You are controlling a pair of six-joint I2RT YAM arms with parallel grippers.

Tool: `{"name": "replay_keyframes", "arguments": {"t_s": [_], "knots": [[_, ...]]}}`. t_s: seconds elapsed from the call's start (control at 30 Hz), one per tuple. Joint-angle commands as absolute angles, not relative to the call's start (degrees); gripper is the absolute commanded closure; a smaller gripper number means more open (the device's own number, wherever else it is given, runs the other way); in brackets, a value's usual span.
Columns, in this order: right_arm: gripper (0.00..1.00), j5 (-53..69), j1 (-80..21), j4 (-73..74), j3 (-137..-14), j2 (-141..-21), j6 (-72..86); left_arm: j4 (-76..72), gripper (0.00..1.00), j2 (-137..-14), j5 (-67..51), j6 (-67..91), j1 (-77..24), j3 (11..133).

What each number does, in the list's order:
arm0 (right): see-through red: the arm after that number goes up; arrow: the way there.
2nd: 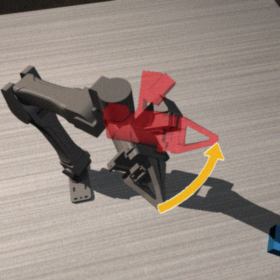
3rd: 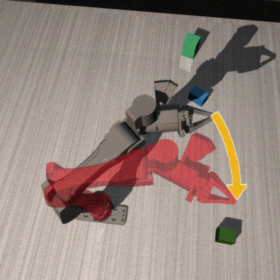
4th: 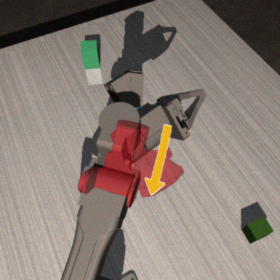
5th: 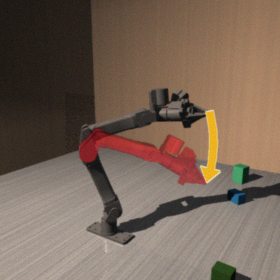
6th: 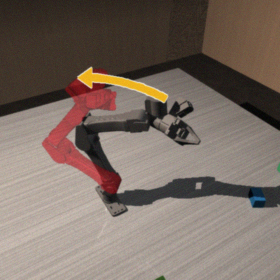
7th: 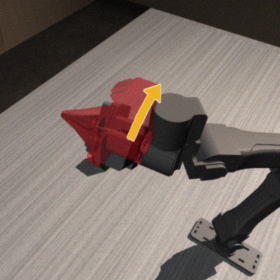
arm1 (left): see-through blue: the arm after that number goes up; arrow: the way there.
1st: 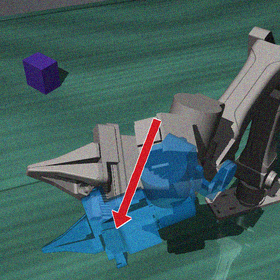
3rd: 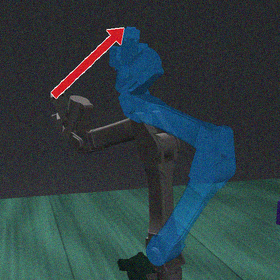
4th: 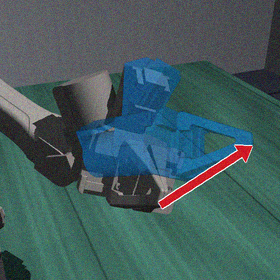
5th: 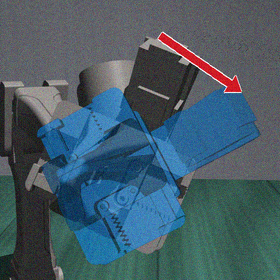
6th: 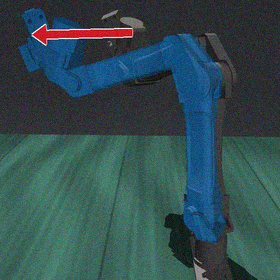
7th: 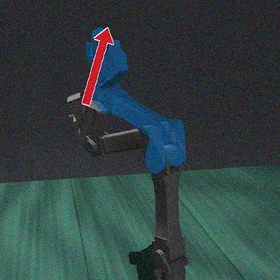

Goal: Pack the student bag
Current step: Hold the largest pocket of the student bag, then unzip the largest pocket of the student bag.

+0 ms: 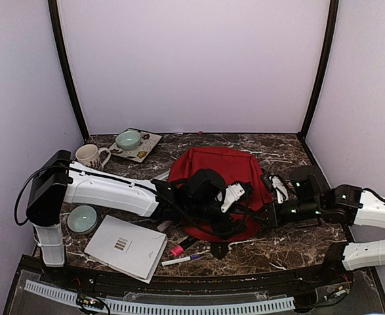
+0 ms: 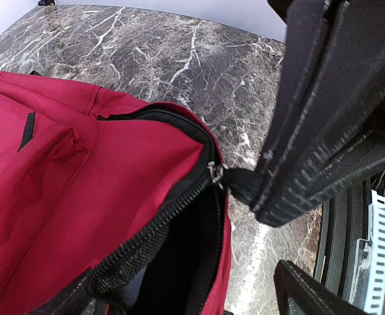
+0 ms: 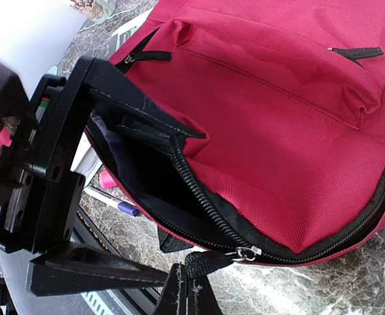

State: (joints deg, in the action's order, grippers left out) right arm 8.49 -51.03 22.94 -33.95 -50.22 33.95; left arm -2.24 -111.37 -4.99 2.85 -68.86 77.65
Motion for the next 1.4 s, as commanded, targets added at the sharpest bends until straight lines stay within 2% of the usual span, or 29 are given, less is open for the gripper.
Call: {"name": "replay_keyframes", "arguments": {"t_s": [0.0,0.2,0.27,0.37,0.4,0.63,0.9,1.37], "knots": [[1.00,8.1,-51.6,22.6,-34.9,-48.6,34.0,-4.6,0.17,-111.6,-2.9,1.2,-69.3,79.8],[1.00,8.5,-51.6,21.6,-34.6,-47.7,35.6,-3.8,0.60,-112.7,-3.7,0.9,-69.7,79.1],[1.00,8.2,-51.6,21.6,-34.5,-47.3,36.0,-4.8,0.70,-112.3,-3.0,1.7,-70.1,77.6],[1.00,6.4,-51.6,22.7,-34.9,-47.0,36.1,-7.9,0.93,-110.3,-0.8,2.6,-70.5,74.0],[1.00,5.2,-51.6,23.2,-35.1,-46.9,36.0,-8.8,0.98,-109.7,-0.2,2.9,-70.6,73.0],[1.00,-2.7,-51.4,24.7,-35.4,-47.5,36.7,-12.7,1.00,-104.9,0.9,5.0,-70.9,65.2],[1.00,-2.7,-48.1,23.6,-36.3,-53.4,33.2,-18.1,1.00,-98.5,2.5,8.5,-70.9,55.3],[1.00,-4.8,-42.2,26.0,-43.4,-59.2,24.9,-16.3,1.00,-96.6,0.3,6.9,-70.9,52.8]]}}
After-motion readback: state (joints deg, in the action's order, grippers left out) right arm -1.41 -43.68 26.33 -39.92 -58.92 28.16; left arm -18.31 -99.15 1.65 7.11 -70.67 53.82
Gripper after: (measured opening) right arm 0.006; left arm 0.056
